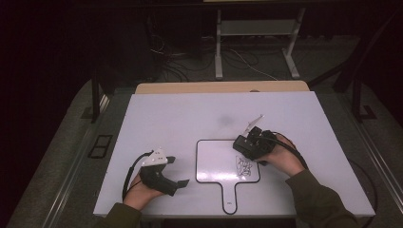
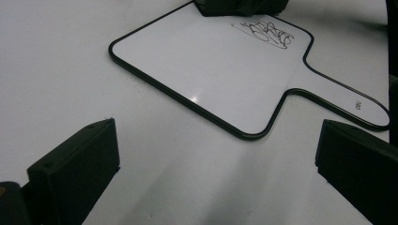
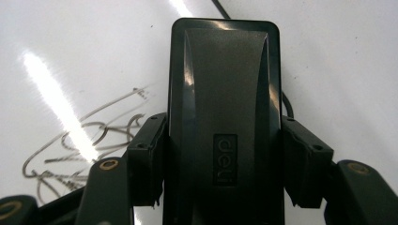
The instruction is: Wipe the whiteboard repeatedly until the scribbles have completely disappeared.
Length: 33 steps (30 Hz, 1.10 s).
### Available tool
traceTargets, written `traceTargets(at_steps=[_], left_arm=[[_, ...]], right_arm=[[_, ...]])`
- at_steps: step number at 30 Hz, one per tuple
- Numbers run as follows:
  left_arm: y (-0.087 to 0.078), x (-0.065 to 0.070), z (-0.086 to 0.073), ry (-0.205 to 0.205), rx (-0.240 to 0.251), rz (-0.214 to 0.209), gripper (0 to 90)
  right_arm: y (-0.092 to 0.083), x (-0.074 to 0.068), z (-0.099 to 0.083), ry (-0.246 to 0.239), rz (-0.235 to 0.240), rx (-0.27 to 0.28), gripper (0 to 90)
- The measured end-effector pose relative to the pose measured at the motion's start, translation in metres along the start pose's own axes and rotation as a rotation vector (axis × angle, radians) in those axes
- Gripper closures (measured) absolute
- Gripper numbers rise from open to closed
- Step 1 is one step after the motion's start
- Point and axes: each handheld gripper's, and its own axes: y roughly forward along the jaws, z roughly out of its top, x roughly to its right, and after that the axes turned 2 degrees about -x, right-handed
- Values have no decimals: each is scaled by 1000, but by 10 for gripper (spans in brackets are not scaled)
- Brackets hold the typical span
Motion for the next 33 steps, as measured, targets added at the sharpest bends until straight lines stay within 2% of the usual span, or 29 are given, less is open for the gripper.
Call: traceTargets(at_steps=[5,10,15,22,33], left_arm=[[0,0,0,4,-1,0,0],[0,0,0,-1,2,0,0],[-1,0,0,0,3,0,0],[-1,0,0,0,3,2,0],[-1,0,0,0,3,2,0]], right_arm=[[3,-3,7,-16,2,2,386],[3,-15,9,-31,32,2,386],[1,-24,6,-55,44,4,386],[-2,-31,0,-58,92,8,386],[-6,-46,-6,-99,111,3,387]])
